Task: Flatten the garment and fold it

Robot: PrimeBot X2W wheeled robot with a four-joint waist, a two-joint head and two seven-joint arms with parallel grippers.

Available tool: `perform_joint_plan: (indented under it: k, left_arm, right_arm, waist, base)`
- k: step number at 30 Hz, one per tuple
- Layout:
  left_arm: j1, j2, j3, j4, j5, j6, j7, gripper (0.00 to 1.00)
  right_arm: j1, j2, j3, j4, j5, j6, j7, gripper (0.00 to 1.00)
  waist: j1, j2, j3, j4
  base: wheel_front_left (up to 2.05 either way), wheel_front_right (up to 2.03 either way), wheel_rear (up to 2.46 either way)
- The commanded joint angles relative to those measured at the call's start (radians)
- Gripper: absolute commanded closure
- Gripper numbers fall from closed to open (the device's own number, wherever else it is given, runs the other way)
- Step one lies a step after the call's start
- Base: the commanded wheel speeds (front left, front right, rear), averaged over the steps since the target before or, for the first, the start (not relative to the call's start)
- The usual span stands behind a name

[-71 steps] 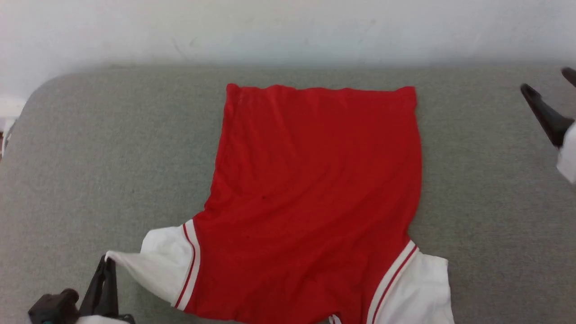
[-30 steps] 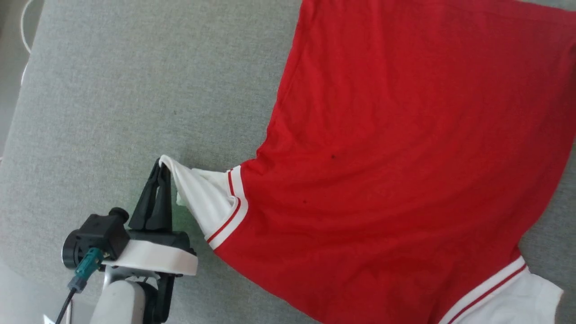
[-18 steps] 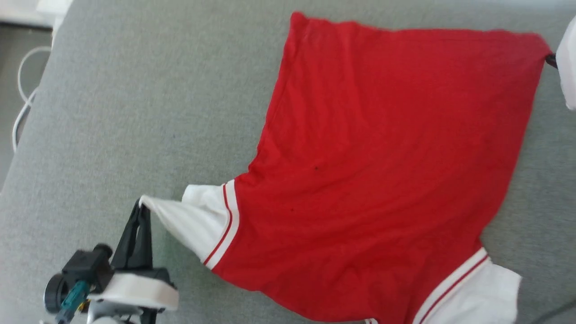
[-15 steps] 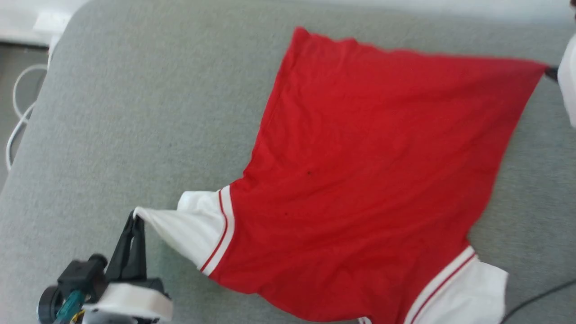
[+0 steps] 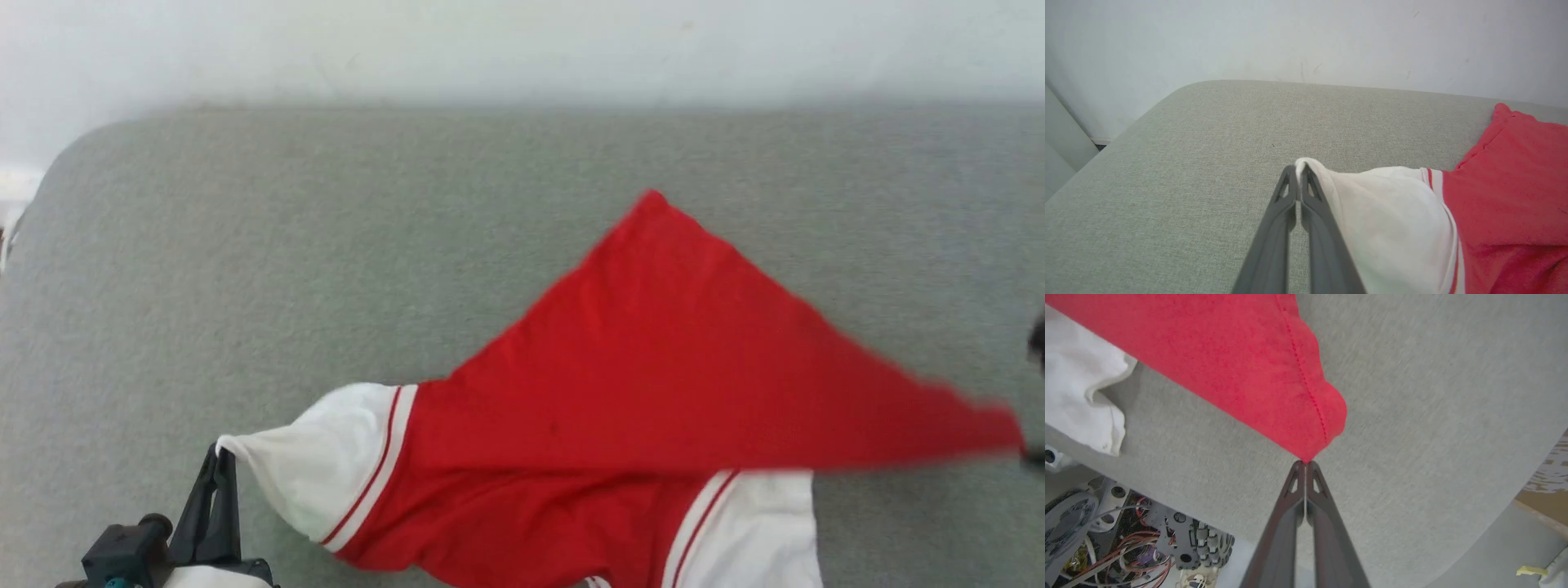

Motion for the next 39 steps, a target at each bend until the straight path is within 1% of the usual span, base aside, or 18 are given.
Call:
perform_joint_plan:
  k: [1,7,10,13,15,18,19,20,23,27,29,31,35,39]
  left_arm:
    - [0.009,0.004,0.005,-0.007,-0.006,0.006,0.002,1.0]
    - [0.015,0.007,0.002,-0.012,-0.012,0.008,0.007,1.0]
    - [0.014,0.008,-0.002,-0.009,-0.014,0.009,0.009,1.0]
    - [0.014,0.009,-0.003,-0.005,-0.017,0.012,0.008,1.0]
    - [0.014,0.011,-0.004,-0.004,-0.017,0.013,0.009,1.0]
    - [0.015,0.014,-0.005,-0.004,-0.019,0.015,0.01,1.0]
    - [0.016,0.014,-0.005,-0.004,-0.019,0.016,0.011,1.0]
    - [0.017,0.015,-0.006,-0.005,-0.019,0.017,0.012,1.0]
    - [0.025,0.014,-0.01,-0.006,-0.019,0.019,0.013,1.0]
    - [0.034,0.011,-0.015,-0.014,-0.02,0.025,0.014,1.0]
    - [0.033,0.01,-0.02,-0.021,-0.019,0.028,0.017,1.0]
    - [0.025,0.008,-0.028,-0.027,-0.018,0.028,0.019,1.0]
    - [0.0,0.009,-0.044,-0.032,-0.017,0.022,0.019,1.0]
    - [-0.037,0.008,-0.064,-0.033,-0.012,0.014,0.015,1.0]
  right_arm:
    - [0.041,-0.004,0.005,-0.003,0.013,-0.001,-0.01,1.0]
    - [0.311,-0.017,0.013,0.015,0.06,-0.001,-0.105,1.0]
    - [0.41,0.009,0.02,0.033,0.054,-0.001,-0.129,1.0]
    - [0.464,0.051,0.005,0.055,0.046,-0.001,-0.153,1.0]
    - [0.474,0.072,-0.025,0.062,0.04,-0.001,-0.173,1.0]
    - [0.468,0.087,-0.086,0.063,0.027,-0.001,-0.196,1.0]
    - [0.465,0.089,-0.112,0.064,0.024,-0.001,-0.205,0.78]
    - [0.463,0.088,-0.138,0.062,0.018,-0.001,-0.213,0.0]
    - [0.459,0.074,-0.224,0.037,0.006,-0.001,-0.238,0.0]
    - [0.439,0.053,-0.361,-0.04,0.0,-0.001,-0.252,0.0]
    - [0.417,0.061,-0.416,-0.078,-0.013,-0.001,-0.244,0.0]
    - [0.376,0.079,-0.449,-0.108,-0.044,-0.001,-0.227,0.0]
    - [0.253,0.142,-0.458,-0.15,-0.115,-0.001,-0.168,0.0]
    - [0.081,0.216,-0.383,-0.145,-0.193,-0.001,-0.064,0.0]
  waist:
    - [0.0003,0.0,-0.036,-0.04]
    - [0.0003,0.0,-0.028,-0.046]
    - [0.0003,0.0,-0.024,-0.046]
    - [0.0003,0.0,-0.026,-0.05]
    - [0.0003,0.0,-0.028,-0.054]
    - [0.0003,0.0,-0.037,-0.059]
    - [0.0003,0.0,-0.04,-0.059]
    - [0.0003,0.0,-0.043,-0.059]
    - [0.0003,0.0,-0.055,-0.059]
    - [0.0003,0.0,-0.063,-0.058]
    - [0.0003,0.0,-0.061,-0.053]
    - [0.0003,0.0,-0.053,-0.045]
    - [0.0003,0.0,-0.027,-0.023]
    - [0.0003,0.0,0.015,0.01]
  base:
    - [0.0,0.0,0.0]
    - [0.0,0.0,0.0]
    - [0.0,0.0,0.0]
    - [0.0,0.0,0.0]
    - [0.0,0.0,0.0]
    - [0.0,0.0,0.0]
    - [0.0,0.0,0.0]
    - [0.0,0.0,0.0]
    - [0.0,0.0,0.0]
    - [0.0,0.0,0.0]
    - [0.0,0.0,0.0]
    - [0.0,0.0,0.0]
    - [0.0,0.0,0.0]
    - [0.0,0.0,0.0]
